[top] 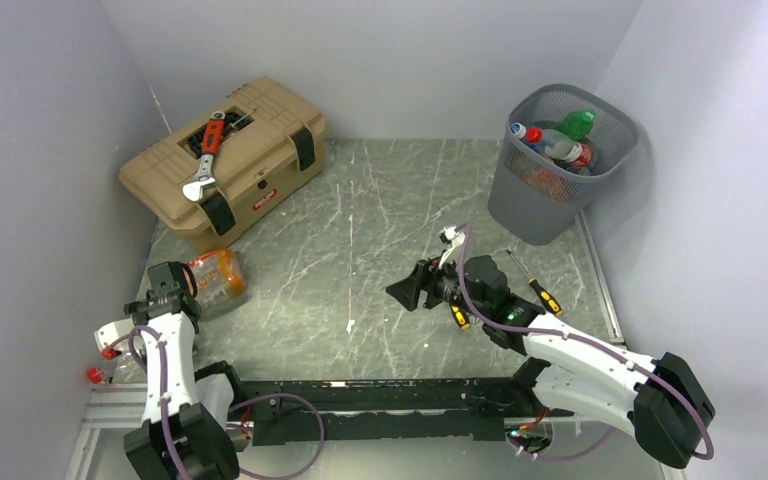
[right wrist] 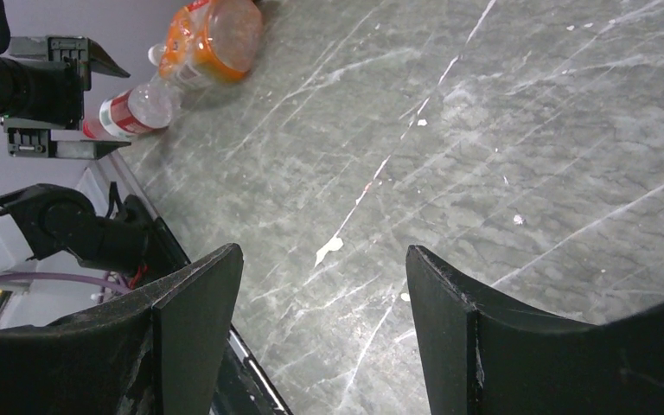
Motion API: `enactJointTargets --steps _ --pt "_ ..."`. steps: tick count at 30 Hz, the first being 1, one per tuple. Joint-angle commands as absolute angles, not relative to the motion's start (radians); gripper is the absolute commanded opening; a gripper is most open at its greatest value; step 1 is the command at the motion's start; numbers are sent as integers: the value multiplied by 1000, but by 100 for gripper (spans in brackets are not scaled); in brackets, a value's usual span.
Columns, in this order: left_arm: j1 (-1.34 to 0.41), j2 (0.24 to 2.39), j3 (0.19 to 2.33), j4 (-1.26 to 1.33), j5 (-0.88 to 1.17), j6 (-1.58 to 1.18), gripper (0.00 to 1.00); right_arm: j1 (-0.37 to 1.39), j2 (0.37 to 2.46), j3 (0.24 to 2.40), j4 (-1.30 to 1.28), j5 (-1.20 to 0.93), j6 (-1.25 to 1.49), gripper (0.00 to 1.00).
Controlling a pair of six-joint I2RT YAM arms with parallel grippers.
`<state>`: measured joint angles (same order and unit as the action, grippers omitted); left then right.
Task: Put the plastic bottles in the bin
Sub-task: Pick up the plastic bottle from the corner of the board.
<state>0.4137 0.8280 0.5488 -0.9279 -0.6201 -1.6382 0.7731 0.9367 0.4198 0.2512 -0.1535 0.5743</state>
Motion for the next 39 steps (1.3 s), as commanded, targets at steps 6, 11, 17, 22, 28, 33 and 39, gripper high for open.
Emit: enactJointTargets --steps 6,11,17,22,28,33,39 --pt "453 883 516 -778 -563 -1658 94 778 910 432 242 -140 512 74" --pt "463 964 512 -788 -559 -1685 91 778 913 436 240 -152 507 74" --pt "479 1014 507 -753 -552 -1663 87 778 887 431 231 -134 495 74" --pt "496 1069 512 -734 -539 -1637 82 778 879 431 222 -131 491 74" --pt "499 1034 509 -739 -539 -1611 70 778 838 421 198 -98 479 74" --pt "499 962 548 -769 -563 -1564 62 778 815 410 202 -78 478 74" --pt "497 862 643 -851 -617 -1455 57 778 843 409 231 -96 490 74"
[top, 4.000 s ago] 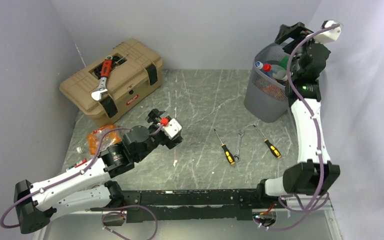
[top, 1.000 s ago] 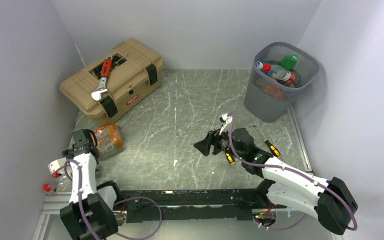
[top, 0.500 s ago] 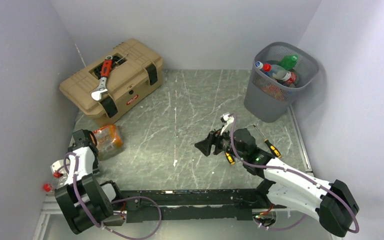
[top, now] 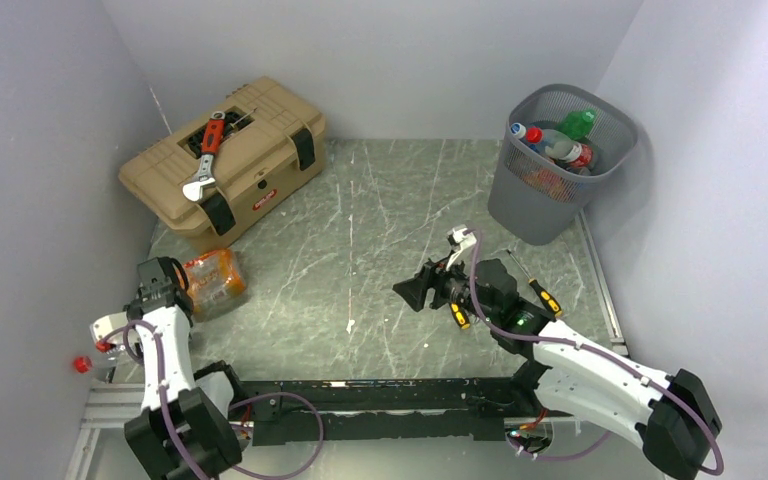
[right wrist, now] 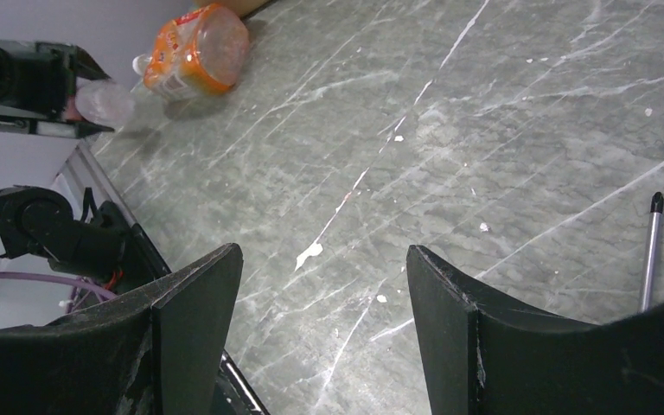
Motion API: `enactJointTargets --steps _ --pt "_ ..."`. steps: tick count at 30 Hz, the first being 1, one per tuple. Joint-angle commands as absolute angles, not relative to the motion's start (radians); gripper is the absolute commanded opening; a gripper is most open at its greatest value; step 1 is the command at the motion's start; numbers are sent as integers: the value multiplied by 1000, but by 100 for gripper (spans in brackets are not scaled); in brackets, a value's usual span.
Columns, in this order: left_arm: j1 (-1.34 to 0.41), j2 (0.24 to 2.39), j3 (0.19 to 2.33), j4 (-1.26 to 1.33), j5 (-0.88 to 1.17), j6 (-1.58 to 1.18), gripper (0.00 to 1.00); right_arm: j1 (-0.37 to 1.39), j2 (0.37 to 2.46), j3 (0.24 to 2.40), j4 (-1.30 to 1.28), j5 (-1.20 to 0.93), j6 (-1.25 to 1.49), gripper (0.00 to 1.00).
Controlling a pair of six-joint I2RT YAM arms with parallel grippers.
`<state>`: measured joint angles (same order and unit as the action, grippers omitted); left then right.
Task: Put the plastic bottles in the bin
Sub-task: Pick up the plastic bottle from the corner of the board.
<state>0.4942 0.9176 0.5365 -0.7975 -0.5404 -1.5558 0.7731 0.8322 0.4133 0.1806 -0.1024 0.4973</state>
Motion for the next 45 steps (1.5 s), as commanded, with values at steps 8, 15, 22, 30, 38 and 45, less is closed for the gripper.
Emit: enactJointTargets --steps 8,15,22,30,38,45 --pt "442 809 837 -839 -611 -1206 30 777 882 424 256 -114 502 74" --pt "304 790 950 -652 -461 -976 14 778 885 434 255 -111 512 73" --pt "139 842 1076 -560 -236 -839 12 778 906 453 252 -111 516 73" --pt "8 910 1218 -361 156 -567 10 778 876 520 172 -55 464 73" --pt "-25 982 1267 -259 745 -259 5 778 805 548 122 32 438 73" --pt "-226 939 1087 -256 857 53 0 778 748 582 54 63 394 74"
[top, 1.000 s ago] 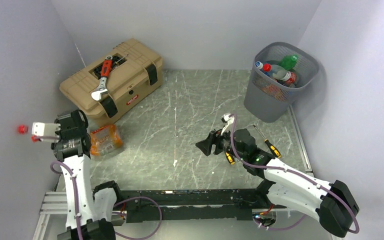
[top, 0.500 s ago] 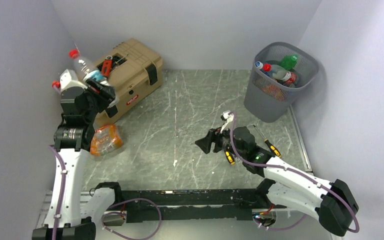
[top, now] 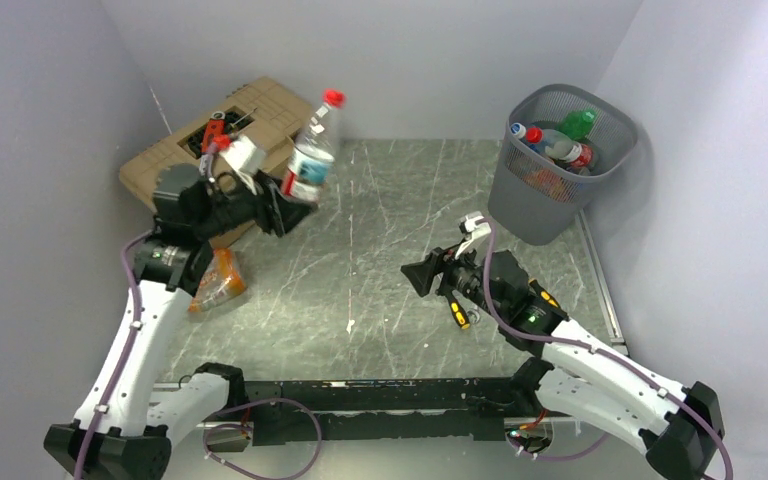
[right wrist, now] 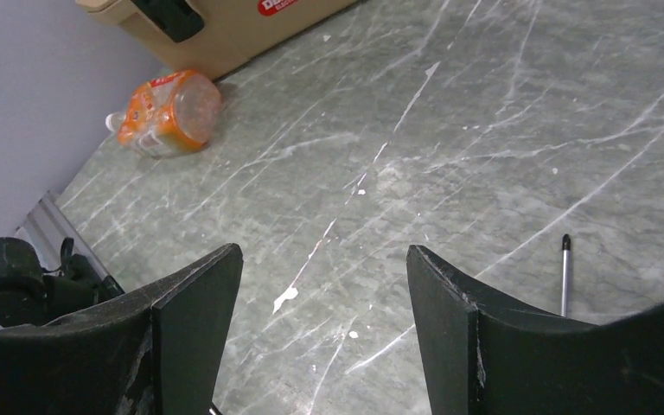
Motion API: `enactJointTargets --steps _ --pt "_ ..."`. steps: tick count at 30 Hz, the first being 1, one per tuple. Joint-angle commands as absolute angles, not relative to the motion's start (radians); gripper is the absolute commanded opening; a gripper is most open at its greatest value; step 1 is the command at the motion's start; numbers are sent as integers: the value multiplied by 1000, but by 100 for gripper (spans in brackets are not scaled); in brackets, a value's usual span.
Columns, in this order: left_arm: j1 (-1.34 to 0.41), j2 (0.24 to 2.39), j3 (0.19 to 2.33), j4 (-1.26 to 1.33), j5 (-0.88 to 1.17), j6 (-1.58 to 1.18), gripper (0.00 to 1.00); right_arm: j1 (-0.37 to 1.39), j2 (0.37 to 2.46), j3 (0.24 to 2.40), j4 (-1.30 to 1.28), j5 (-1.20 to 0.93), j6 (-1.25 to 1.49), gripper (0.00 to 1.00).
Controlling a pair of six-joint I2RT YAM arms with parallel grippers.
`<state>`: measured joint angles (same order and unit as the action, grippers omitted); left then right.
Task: Put the plastic bottles in the bin
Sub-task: Pick up the plastic bottle from the corner of the board.
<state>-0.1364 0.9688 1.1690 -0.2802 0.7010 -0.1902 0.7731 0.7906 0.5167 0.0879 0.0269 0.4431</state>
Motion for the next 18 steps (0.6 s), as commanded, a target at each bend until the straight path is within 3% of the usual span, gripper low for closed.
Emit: enactJointTargets --steps 1,9,18 --pt "-244 933 1054 -247 859 70 0 778 740 591 44 56 384 74" --pt "-344 892 811 -62 855 86 0 777 667 675 -49 -102 334 76" --pt "-408 831 758 -32 816 69 0 778 648 774 -63 -175 319 84"
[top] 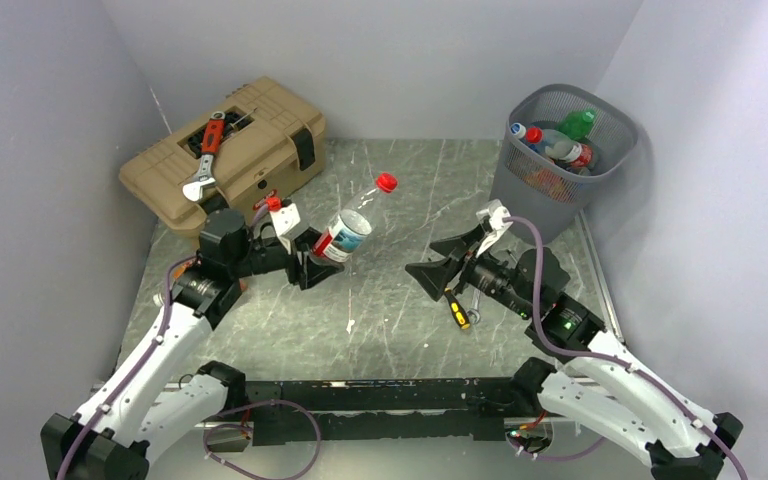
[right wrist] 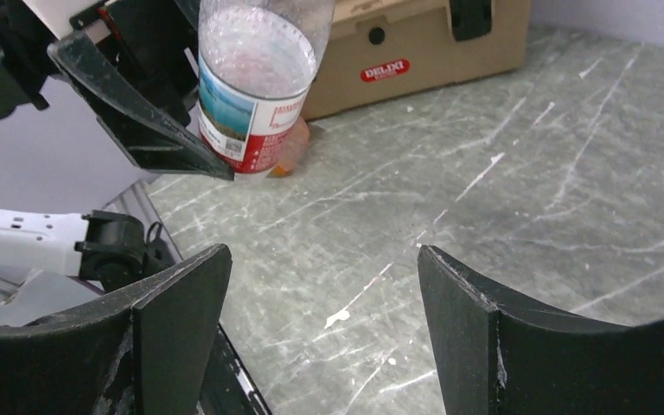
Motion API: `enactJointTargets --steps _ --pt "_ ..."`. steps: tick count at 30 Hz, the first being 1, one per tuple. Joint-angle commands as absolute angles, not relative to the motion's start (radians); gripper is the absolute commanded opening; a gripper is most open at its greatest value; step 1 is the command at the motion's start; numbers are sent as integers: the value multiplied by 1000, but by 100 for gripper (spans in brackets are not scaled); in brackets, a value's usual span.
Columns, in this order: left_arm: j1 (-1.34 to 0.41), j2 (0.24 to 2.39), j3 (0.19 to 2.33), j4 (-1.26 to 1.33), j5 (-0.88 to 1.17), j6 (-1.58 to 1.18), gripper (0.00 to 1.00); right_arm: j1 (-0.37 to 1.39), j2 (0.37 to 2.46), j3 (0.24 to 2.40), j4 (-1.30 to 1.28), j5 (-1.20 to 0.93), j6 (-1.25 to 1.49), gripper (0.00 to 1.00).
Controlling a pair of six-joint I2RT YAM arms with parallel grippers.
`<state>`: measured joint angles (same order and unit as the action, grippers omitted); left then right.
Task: Put the plastic bottles in the bin
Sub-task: Pick up the plastic bottle from the corner of the board.
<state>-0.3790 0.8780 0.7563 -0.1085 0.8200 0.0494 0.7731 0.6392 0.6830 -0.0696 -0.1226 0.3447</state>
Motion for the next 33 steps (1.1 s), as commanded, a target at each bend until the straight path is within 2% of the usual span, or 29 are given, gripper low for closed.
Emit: enactJointTargets --steps 1,11,20,23,33 --pt "-416 829 758 -40 810 72 0 778 656 793 -61 -184 317 84" --pt "-479 840 767 -83 776 91 0 778 730 927 -34 -215 321 95" --pt "-506 840 766 -88 767 103 0 778 835 1020 44 -215 417 96" --pt "-511 835 760 -84 760 104 0 778 889 1042 83 -236 475 94" --pt "-526 822 755 -86 732 117 0 775 959 1009 220 -260 610 78"
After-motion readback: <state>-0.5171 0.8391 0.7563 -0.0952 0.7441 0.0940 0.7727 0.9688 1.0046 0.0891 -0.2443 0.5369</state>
